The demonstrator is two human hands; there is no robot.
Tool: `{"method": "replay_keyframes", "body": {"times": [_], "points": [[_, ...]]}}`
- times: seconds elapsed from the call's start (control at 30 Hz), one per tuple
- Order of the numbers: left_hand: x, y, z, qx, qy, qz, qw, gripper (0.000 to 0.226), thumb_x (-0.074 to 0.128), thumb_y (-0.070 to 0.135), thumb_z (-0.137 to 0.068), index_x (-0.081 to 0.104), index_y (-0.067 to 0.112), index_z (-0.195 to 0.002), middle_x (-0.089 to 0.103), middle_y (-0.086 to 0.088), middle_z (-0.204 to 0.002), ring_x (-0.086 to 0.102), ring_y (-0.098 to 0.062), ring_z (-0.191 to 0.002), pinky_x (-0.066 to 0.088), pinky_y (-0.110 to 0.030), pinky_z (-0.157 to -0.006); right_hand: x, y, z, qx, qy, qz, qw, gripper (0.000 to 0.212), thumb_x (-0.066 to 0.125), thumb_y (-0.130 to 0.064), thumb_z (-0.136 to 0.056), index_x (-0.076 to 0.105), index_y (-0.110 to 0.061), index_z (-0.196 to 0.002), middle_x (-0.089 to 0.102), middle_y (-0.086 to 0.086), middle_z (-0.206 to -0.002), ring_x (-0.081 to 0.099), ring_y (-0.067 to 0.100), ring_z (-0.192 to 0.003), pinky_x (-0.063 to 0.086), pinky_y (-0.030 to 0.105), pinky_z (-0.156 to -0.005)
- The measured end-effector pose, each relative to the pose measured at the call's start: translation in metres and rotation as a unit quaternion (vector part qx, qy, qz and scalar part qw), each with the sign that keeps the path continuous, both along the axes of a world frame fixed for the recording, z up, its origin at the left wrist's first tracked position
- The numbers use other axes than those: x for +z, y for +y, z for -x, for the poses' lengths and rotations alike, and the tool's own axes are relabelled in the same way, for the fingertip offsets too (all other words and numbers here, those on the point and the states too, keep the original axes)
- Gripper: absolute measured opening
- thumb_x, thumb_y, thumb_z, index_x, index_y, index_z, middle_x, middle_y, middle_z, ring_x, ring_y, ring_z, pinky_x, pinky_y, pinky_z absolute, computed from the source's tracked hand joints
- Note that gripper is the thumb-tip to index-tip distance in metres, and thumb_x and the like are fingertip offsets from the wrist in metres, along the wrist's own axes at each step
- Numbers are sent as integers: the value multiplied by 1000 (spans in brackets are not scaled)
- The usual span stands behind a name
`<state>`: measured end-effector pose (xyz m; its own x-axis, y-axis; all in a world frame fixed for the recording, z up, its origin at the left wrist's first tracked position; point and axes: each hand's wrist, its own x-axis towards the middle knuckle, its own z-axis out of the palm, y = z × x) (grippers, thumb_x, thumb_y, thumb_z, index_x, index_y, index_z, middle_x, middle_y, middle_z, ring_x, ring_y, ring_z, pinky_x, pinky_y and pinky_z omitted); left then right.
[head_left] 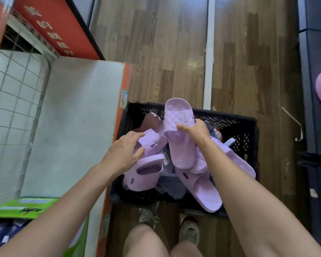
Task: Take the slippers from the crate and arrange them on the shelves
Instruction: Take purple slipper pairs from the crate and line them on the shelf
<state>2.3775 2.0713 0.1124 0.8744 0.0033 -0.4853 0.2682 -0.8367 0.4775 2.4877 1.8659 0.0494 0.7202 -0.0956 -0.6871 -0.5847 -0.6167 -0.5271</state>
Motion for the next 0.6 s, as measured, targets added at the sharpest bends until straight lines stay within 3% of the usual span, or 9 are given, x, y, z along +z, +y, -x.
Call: {"method": "replay_keyframes", "body": {"times": [0.2, 0.3, 0.4, 0.5, 0.57, 0.6], "points": [[-3, -3, 16, -3, 86, 16, 996, 51, 54, 54, -85, 51, 23, -126, 53, 6, -130, 51, -17, -116, 40, -33, -95, 19, -18, 22, -18, -74, 9, 997, 44, 77, -30, -68, 56, -11, -103, 63, 3, -99, 58, 22, -87, 49, 35, -73], [-8, -7, 28, 0, 140, 21, 990, 61, 61, 64, -73, 51, 28, -121, 57, 8, -121, 58, -17, -103, 44, -32, -85, 33, -43, 37, -43, -85, -4, 995, 49, 79, -38, -63, 59, -14, -101, 65, 6, -101, 62, 24, -91, 53, 41, -79], [-16, -11, 41, 49, 159, 65, 984, 53, 74, 49, -70, 51, 25, -111, 59, 4, -105, 58, -18, -91, 49, -35, -80, 50, -64, 53, -42, -95, -3, 995, 50, 79, -33, -67, 56, -10, -104, 64, 6, -102, 62, 23, -91, 54, 37, -76], [-26, -14, 54, 112, 157, 103, 976, 26, 69, 27, -80, 54, 23, -100, 63, -3, -90, 61, -20, -71, 50, -34, -71, 64, -83, 70, -33, -108, -4, 994, 41, 77, -23, -74, 52, -13, -105, 60, -4, -95, 57, 9, -79, 43, 7, -56], [-32, -15, 64, 136, 150, 105, 974, 13, 59, 20, -85, 56, 23, -97, 66, -7, -84, 64, -22, -69, 50, -34, -68, 69, -93, 81, -30, -116, -8, 993, 44, 77, -24, -74, 54, -10, -109, 62, -2, -99, 58, 10, -84, 43, 6, -57], [-35, -16, 68, 150, 141, 104, 973, 11, 56, 19, -87, 56, 24, -97, 66, -8, -82, 64, -23, -69, 50, -35, -68, 71, -97, 86, -37, -119, -10, 992, 47, 77, -26, -74, 54, -11, -113, 63, -1, -103, 60, 13, -89, 49, 14, -65]]}}
